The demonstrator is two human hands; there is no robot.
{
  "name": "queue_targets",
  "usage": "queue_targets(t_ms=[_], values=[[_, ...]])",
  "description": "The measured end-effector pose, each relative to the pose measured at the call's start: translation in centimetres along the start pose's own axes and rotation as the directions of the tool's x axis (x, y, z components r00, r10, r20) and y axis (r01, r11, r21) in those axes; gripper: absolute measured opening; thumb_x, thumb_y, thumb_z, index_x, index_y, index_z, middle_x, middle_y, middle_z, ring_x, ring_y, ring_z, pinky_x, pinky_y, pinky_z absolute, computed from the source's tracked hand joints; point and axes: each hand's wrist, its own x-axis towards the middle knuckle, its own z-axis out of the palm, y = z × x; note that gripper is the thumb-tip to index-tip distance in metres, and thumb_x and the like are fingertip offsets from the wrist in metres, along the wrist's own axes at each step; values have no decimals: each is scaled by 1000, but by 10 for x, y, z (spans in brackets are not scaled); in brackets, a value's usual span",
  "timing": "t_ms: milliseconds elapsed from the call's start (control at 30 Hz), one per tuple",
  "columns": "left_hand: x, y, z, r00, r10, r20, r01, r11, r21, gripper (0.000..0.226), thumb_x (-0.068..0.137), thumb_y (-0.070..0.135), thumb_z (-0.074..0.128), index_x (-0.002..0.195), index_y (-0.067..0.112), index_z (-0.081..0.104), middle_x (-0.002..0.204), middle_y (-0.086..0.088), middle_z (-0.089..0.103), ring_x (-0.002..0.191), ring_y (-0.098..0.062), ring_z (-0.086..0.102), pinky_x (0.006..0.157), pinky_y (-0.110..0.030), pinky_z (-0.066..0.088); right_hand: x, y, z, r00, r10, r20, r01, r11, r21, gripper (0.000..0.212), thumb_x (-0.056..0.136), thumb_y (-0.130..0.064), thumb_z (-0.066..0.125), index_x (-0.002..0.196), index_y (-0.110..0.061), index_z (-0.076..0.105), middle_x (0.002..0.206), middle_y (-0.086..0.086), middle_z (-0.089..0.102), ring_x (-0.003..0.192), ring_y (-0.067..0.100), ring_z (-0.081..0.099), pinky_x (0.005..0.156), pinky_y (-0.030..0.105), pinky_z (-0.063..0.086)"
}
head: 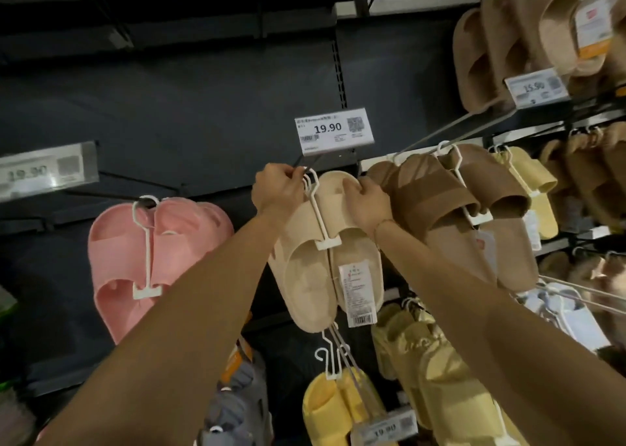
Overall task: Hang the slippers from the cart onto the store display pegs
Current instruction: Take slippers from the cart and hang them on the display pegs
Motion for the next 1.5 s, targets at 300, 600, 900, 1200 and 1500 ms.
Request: queue_targets(t_ms=[300, 600, 900, 1200, 1500], values=[[4, -8, 0, 996, 90, 3, -89, 981, 171, 29, 97, 44, 53, 92, 26, 75, 96, -3, 73, 98, -29, 65, 95, -43, 44, -15, -10, 2, 997, -20, 69, 27, 994, -102, 64, 99, -58, 37, 155, -26, 29, 139, 13, 55, 122, 33, 56, 102, 51, 48], [-166, -5, -23, 904, 416, -99, -428, 868, -253, 9, 92, 24, 55, 94, 16, 55, 96, 3, 51, 85, -16, 52, 78, -40, 48, -172, 6, -101, 966, -239, -100, 217, 957, -193, 43, 99, -49, 52, 135, -25, 53, 128, -9, 60, 116, 9, 55, 101, 33, 48], [-414, 87, 76, 710, 614, 345, -330, 722, -608, 10, 93, 26, 55, 96, 17, 57, 93, 0, 59, 83, -23, 59, 72, -46, 51, -351, 90, -249, 935, 38, -353, -159, 933, -323, 29, 99, -37, 58, 116, -14, 64, 103, -2, 71, 91, 6, 65, 81, 30, 55], [-649, 161, 107, 428, 700, 572, -56, 652, -756, 15, 96, 27, 59, 102, 16, 67, 96, -3, 69, 87, -23, 64, 77, -35, 51, -557, 156, -374, 687, 333, -646, -620, 733, -281, 26, 98, -28, 63, 116, -11, 67, 95, 3, 71, 84, 18, 67, 77, 29, 52], [-829, 112, 145, -277, 455, 846, -217, 828, -517, 39, 89, 43, 54, 117, 16, 60, 112, -11, 68, 103, -34, 64, 83, -41, 53, -754, 235, -423, 283, 633, -721, -955, 256, -150, 27, 95, -26, 61, 109, -5, 70, 108, 16, 72, 99, 33, 66, 83, 41, 52]])
